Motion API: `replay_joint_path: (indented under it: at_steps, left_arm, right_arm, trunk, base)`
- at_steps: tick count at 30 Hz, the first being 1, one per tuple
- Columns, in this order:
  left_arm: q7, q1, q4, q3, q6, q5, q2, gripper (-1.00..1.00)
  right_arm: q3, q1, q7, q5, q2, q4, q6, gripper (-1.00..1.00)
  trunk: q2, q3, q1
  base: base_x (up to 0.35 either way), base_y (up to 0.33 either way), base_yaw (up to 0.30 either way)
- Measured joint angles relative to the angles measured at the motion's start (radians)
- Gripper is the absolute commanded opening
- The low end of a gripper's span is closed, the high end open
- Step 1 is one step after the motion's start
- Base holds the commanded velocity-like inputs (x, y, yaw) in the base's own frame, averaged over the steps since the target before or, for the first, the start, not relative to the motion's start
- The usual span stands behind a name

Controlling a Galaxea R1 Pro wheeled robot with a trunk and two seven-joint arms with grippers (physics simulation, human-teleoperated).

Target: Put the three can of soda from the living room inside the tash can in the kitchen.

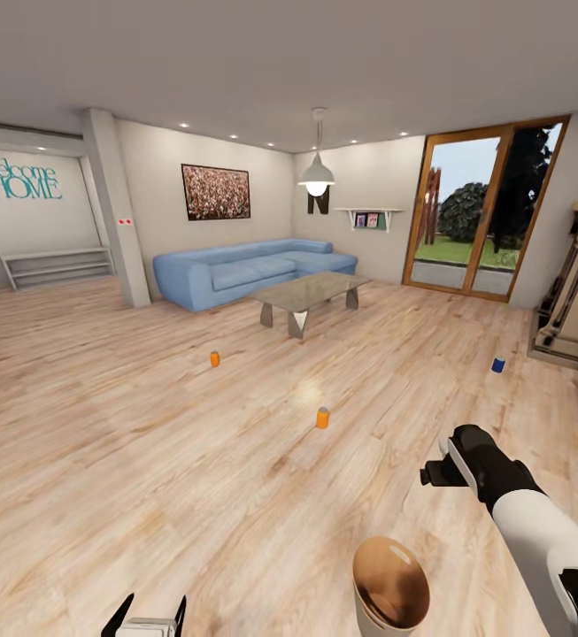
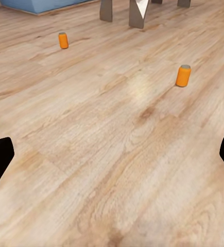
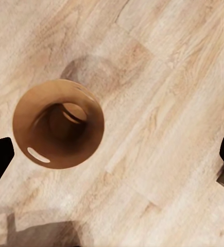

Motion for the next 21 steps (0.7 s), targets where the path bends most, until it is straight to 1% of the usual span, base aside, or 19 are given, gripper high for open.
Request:
replay_joint_path:
  at_steps: [1,5,8,21]
  left_arm:
    - [0.0,0.0,-0.001,-0.001,0.0,0.0,0.0,1.0]
    - [0.0,0.0,0.0,-0.001,0.001,0.0,0.0,1.0]
    - [0.0,0.0,0.0,-0.002,0.001,-0.001,0.0,1.0]
    - [0.0,0.0,-0.001,-0.003,0.003,-0.002,0.0,1.0]
  right_arm:
    - [0.001,0.0,0.001,-0.001,0.0,0.001,0.0,1.0]
    - [0.027,0.0,0.002,-0.001,0.0,0.001,-0.001,1.0]
    - [0.037,0.0,0.003,-0.002,-0.001,0.0,-0.001,1.0]
    - [0.049,0.001,0.008,-0.004,0.002,-0.003,-0.001,1.0]
  trunk:
    - [-0.007,-0.003,0.004]
    - [-0.035,-0.016,0.019]
    - [-0.056,-0.025,0.031]
    - [-0.147,-0.066,0.081]
  base:
    - [0.0,0.0,0.0]
    - [0.0,0.0,0.0]
    - [0.0,0.0,0.0]
    - [0.0,0.0,0.0]
